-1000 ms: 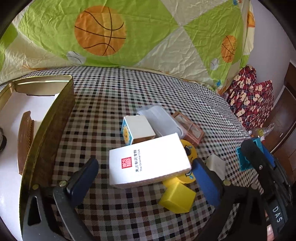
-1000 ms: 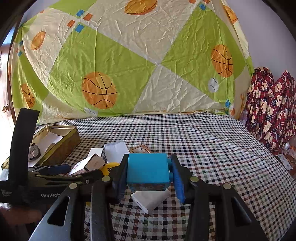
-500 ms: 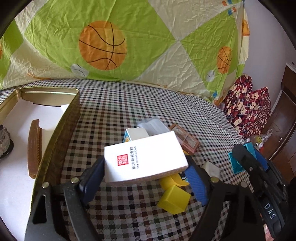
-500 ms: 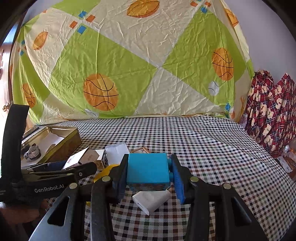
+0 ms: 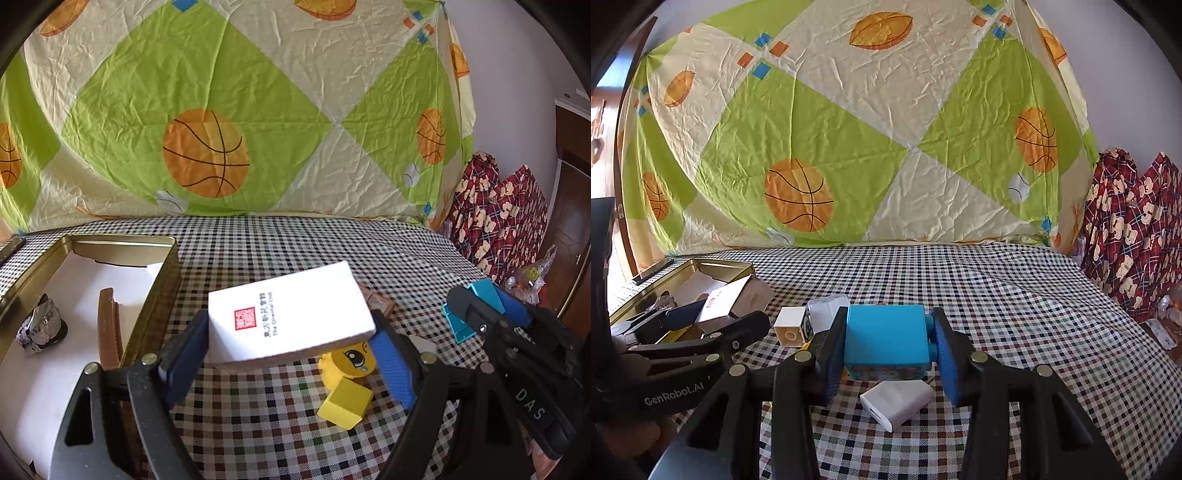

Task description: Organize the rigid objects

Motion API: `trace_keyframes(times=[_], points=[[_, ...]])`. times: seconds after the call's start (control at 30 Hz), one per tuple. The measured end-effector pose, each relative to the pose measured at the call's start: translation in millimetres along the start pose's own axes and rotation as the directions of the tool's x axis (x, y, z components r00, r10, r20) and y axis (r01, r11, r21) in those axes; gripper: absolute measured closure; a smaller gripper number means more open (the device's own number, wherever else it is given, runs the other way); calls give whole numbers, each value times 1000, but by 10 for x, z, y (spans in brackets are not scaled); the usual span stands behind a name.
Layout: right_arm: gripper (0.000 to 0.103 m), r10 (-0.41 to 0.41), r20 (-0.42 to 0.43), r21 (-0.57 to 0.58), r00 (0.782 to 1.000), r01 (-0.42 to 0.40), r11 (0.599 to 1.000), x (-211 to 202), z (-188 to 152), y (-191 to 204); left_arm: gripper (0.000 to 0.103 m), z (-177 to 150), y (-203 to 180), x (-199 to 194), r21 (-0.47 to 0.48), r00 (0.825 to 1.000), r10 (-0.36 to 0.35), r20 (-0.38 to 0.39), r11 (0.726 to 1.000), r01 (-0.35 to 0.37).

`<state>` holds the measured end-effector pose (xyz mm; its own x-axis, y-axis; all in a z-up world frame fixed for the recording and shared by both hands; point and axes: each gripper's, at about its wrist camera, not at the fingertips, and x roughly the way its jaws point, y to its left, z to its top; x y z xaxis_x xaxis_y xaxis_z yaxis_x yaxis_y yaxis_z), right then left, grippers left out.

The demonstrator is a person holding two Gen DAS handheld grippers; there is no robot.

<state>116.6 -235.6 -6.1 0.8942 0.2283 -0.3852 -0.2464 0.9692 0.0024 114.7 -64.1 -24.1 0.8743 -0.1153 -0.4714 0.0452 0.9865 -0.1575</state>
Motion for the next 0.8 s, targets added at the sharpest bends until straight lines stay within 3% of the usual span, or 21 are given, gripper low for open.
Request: trace_keyframes(times=[0.8], points=[[58,17,70,-6,997,-16,1000,-126,-8,21,19,-50,-25,-345,61,986,54,157,996,-64]])
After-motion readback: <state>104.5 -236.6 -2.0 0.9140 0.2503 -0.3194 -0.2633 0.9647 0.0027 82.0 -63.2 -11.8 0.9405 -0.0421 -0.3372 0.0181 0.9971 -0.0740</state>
